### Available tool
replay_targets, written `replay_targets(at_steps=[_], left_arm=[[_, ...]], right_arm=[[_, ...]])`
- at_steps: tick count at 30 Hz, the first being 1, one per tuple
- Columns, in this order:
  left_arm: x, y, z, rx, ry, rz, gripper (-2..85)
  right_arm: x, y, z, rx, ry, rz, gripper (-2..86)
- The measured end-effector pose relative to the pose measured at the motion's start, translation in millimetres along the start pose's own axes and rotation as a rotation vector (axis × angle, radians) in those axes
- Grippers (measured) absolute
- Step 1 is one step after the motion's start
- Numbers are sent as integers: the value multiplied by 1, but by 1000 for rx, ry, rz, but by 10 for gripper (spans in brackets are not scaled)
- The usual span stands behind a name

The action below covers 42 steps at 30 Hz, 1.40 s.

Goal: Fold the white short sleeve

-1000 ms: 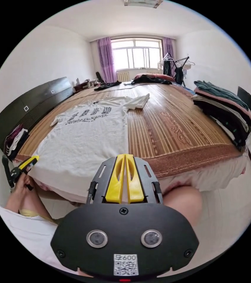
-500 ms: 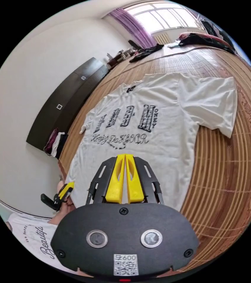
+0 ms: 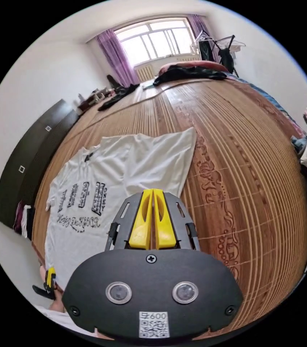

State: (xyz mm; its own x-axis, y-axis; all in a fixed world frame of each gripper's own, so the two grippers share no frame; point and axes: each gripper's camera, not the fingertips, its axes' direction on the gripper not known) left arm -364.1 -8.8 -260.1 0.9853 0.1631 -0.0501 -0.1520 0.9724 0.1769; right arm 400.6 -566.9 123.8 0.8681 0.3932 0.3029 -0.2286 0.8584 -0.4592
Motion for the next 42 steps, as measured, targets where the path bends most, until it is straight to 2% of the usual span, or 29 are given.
replay_targets(at_steps=[1,2,7,11,18,22,23,26,27,29,31,33,34,36,37,40,42], left_arm=[[-4,3,-1,12,-7,3,4],[-9,6,-1,21,-9,5,3],[-27,9,-2,33,-25,18,2],[-45,12,-1,49,-36,5,1],[-75,8,5,38,-32,2,1],[-92,4,9,33,-31,0,1],[-97,3,10,34,-30,-4,1],[-110,-1,12,33,-29,-13,1],[-112,-2,13,33,-29,-14,1],[-122,-5,15,32,-27,-15,2],[-129,-7,17,31,-26,-16,2],[-135,-10,18,30,-26,-15,2],[-139,-12,20,28,-27,-15,2],[-145,-14,22,27,-29,-13,2],[-148,-15,23,28,-30,-13,1],[-156,-17,26,34,-36,-10,1],[-162,-18,28,37,-35,-12,1]], right_arm=[[5,-11,6,-31,-126,29,-9],[5,-21,15,-32,-169,50,-9],[-15,-71,84,-77,-177,53,-9],[-30,-119,141,-145,-98,-5,-8],[-15,-172,176,-193,-85,5,-8],[4,-181,141,-116,137,20,-8],[6,-179,123,-53,259,29,-8],[-5,-169,98,14,400,-48,-8],[-8,-167,98,-7,385,-72,-8],[-17,-158,106,-118,155,-148,-9],[-23,-149,115,-167,35,-174,-9],[-27,-143,126,-213,208,-175,-8],[-31,-139,124,-194,224,-211,-8],[-29,-140,113,-142,282,-133,-8],[-36,-137,105,-97,375,-135,-8],[-67,-123,104,-65,689,-247,-8],[-91,-109,113,-110,675,-389,-8]])
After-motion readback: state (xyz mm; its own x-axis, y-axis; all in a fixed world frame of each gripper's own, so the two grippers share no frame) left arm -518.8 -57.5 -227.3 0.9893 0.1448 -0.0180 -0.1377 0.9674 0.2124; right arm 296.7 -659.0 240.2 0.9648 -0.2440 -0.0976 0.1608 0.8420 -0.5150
